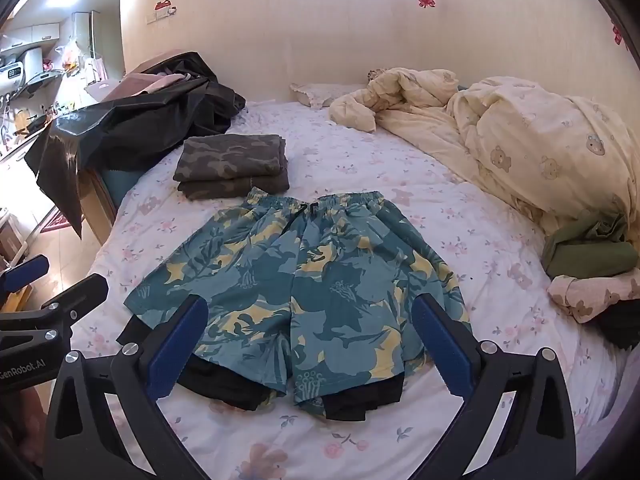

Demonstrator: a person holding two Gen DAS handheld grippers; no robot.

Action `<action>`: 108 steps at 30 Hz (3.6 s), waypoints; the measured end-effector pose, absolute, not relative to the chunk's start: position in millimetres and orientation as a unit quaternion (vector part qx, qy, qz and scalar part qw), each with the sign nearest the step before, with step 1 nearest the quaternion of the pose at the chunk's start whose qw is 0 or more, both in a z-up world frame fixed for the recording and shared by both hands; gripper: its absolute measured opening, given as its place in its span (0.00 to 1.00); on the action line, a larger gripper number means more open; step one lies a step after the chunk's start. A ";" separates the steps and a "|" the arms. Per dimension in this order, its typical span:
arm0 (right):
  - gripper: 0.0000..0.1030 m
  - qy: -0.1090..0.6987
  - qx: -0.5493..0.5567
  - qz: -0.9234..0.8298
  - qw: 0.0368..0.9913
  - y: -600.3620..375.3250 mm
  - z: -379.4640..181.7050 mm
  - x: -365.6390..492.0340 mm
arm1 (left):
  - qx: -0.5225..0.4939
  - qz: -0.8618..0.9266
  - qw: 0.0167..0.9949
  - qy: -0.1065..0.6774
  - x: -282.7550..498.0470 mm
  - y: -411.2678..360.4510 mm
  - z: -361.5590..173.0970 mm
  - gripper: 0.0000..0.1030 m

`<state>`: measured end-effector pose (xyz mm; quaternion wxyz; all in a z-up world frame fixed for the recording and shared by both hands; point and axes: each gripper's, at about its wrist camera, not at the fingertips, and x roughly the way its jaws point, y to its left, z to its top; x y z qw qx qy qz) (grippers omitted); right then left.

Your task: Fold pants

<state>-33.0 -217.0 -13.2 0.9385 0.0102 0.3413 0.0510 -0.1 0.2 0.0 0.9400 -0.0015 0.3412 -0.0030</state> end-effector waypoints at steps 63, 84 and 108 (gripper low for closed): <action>1.00 0.340 0.014 0.049 0.939 -218.5 -11.5 -33.2 | -0.002 0.000 0.941 0.339 -0.1 7.0 5.1 1.00; 1.00 0.340 0.015 0.049 0.939 -217.4 -12.7 -33.2 | 0.000 0.000 0.941 0.339 -0.3 6.4 4.8 1.00; 1.00 0.466 0.243 0.069 0.848 -303.8 -72.1 -6.3 | 0.001 0.039 0.930 0.364 10.2 23.8 3.4 1.00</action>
